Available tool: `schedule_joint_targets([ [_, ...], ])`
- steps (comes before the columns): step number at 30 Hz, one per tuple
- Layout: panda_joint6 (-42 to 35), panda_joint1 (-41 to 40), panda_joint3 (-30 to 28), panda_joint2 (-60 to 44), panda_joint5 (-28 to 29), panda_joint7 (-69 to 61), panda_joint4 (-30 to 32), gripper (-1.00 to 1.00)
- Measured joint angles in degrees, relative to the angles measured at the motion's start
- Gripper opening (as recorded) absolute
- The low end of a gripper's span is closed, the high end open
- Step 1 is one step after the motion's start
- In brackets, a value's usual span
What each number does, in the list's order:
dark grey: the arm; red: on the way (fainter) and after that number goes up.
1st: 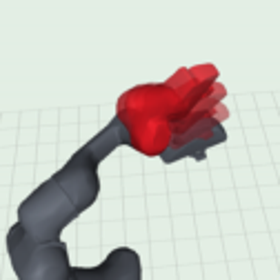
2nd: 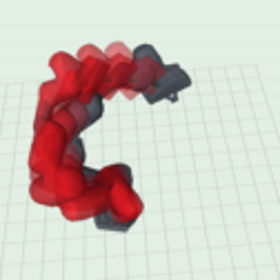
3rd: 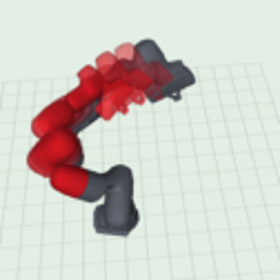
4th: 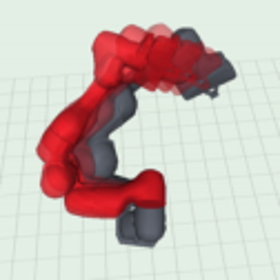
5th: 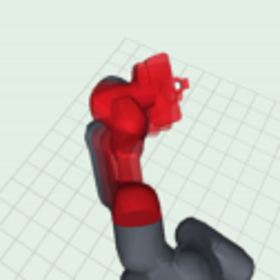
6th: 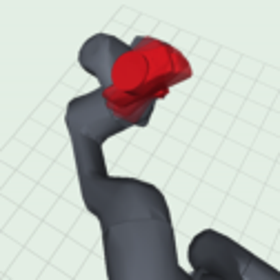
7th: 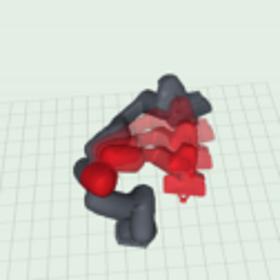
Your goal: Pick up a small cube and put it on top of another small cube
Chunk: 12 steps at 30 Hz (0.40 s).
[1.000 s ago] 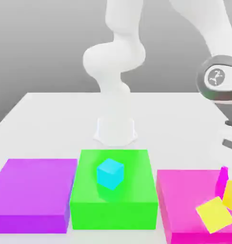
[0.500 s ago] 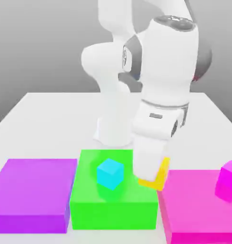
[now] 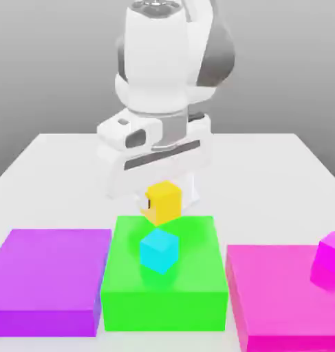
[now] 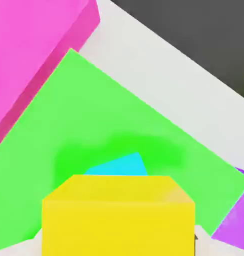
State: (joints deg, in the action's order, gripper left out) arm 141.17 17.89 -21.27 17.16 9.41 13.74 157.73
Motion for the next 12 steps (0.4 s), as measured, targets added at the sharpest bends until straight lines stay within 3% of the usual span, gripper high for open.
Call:
schedule_joint_targets([
  [1, 2.44, 0.17, -0.32, -1.79, -0.29, -0.28, 0.67, -1.00],
  [2, 3.87, 0.26, -0.49, -2.85, -0.46, -0.44, 1.06, 1.00],
  [8, 4.62, 0.29, -0.56, -3.38, -0.48, -0.47, 1.26, 1.00],
  [12, -2.37, -0.43, 0.56, 1.92, 0.53, 0.47, -0.54, 1.00],
])
